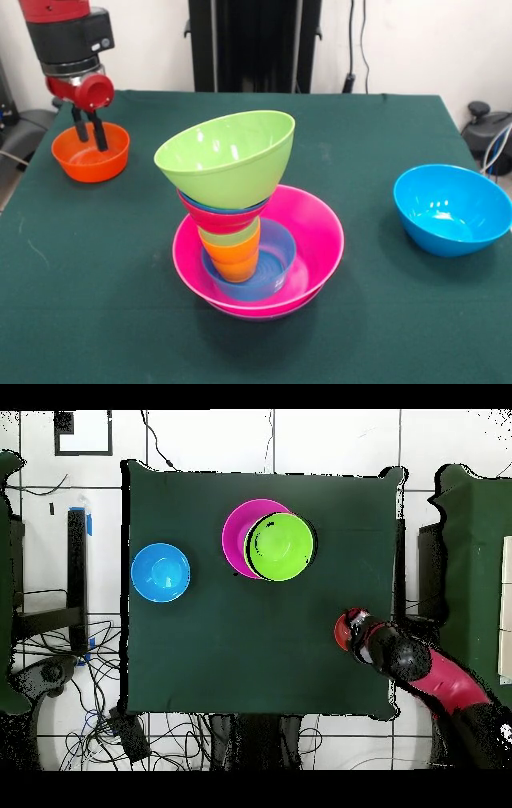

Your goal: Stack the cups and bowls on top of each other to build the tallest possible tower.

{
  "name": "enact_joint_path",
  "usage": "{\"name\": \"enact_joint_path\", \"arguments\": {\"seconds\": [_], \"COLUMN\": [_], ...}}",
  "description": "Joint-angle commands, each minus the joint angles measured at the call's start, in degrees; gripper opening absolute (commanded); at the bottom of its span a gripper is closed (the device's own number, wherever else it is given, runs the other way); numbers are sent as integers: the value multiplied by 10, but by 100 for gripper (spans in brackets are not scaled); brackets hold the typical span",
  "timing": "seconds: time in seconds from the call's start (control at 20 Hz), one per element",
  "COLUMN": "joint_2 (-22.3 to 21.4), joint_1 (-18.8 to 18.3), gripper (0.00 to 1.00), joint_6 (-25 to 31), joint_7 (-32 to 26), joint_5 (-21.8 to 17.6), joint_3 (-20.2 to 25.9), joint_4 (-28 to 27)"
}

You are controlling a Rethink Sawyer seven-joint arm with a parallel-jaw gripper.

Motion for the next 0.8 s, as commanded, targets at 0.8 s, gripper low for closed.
{"name": "enact_joint_path", "arguments": {"seconds": [0.8], "joint_2": [59], "joint_1": [42], "gripper": [100], "joint_6": [-59], "joint_7": [66], "joint_5": [31], "joint_3": [60], "joint_4": [26]}}
